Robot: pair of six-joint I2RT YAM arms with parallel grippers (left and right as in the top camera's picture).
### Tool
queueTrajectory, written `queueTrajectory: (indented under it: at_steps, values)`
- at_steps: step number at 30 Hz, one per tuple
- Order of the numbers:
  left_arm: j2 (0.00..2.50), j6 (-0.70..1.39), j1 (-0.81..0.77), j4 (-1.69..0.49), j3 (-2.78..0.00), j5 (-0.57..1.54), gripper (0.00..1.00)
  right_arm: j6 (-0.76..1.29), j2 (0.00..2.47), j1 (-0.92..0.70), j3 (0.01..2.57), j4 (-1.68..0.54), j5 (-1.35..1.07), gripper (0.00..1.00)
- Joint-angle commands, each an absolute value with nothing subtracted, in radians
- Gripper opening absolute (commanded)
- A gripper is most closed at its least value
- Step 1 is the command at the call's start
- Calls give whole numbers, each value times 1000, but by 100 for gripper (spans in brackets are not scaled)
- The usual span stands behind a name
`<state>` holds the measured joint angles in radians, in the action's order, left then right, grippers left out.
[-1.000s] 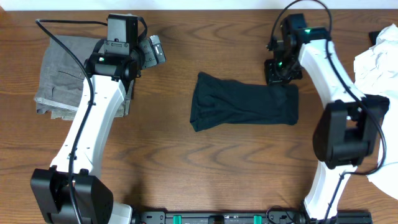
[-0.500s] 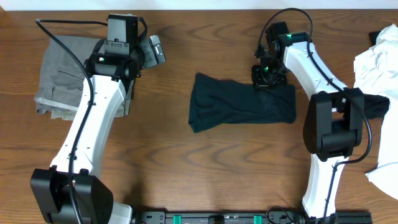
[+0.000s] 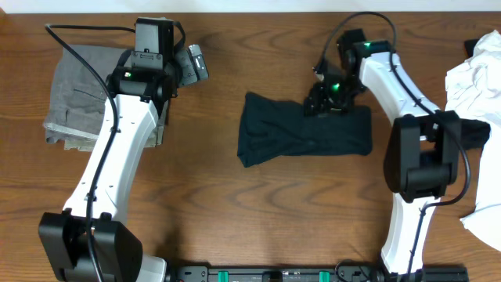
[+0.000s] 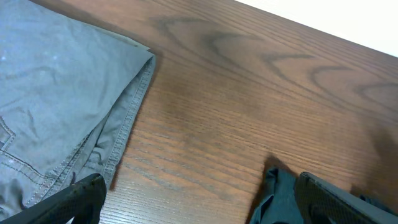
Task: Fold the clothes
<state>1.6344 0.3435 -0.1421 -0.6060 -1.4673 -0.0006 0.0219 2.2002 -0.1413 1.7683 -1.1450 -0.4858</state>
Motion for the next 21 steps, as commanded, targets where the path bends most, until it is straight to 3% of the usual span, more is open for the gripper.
queueTrajectory:
  at_steps: [1, 3, 9, 21]
  values:
    - [1641, 345, -141, -609, -1470, -13, 98, -20, 2172, -73, 1792, -1174, -538, 33]
    - [1641, 345, -141, -609, -1470, -13, 98, -52, 2165, -36, 1792, -1209, -538, 28]
    - [1641, 345, -141, -609, -1470, -13, 98, -115, 2164, 83, 1792, -1267, -517, 28]
    - [1641, 345, -141, -609, -1470, -13, 98, -151, 2164, 190, 1781, -1275, -395, 53]
